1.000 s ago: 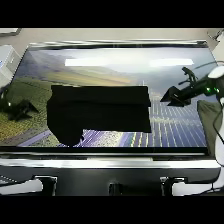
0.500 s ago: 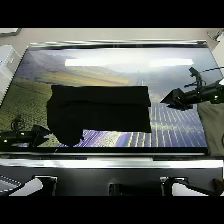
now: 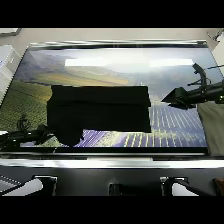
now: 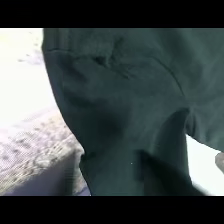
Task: Fold the clothes and pants, and hang the long-sleeved shirts on hangers.
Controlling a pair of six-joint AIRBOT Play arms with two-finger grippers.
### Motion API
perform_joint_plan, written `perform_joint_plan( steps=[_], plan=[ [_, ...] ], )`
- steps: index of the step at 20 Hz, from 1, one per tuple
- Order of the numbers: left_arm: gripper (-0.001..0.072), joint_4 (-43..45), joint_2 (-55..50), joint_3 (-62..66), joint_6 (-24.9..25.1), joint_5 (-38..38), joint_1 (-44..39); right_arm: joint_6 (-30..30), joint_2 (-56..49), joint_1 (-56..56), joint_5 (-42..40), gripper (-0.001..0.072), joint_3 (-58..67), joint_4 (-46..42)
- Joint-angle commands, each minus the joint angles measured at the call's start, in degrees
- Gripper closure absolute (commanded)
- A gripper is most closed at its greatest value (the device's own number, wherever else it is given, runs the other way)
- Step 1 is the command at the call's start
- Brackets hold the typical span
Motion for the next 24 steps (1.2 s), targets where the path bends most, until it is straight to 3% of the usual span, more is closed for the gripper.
perform_joint_plan(
  steps=[1,3,5,12,16,19,24],
  plan=[
    [0.0668,-1.14,-1.84,-0.11,0.57,2.45,-2.75,-1.46,0.33,-0.02,0.55,0.0185,-0.07,-1.40],
    [0.0688,-1.55,-1.81,0.15,0.55,2.56,-2.73,-2.40,0.31,-0.04,-1.11,0.0181,-2.03,-3.52],
    [0.0688,-1.75,-1.84,0.57,0.55,2.49,-2.73,-2.32,-0.15,-0.02,-1.99,0.0107,-7.76,-4.39],
    [0.0688,-1.73,-1.84,0.55,0.17,1.40,-2.73,-6.51,-4.61,-0.02,-10.10,0.0119,-24.94,-1.53],
    [0.0688,-1.75,-1.84,0.55,-0.13,1.36,-2.73,-8.04,-7.96,-0.02,-14.69,0.0159,-25.83,-0.13],
    [0.0688,-1.75,-1.84,0.57,-0.33,0.98,-2.73,-9.01,-10.47,-0.02,-15.96,0.0159,-25.86,4.04],
    [0.0688,-1.73,-1.84,0.57,-1.18,0.94,-2.73,-8.94,-12.09,0.26,-16.35,0.0160,-25.86,3.98]
  ],
)
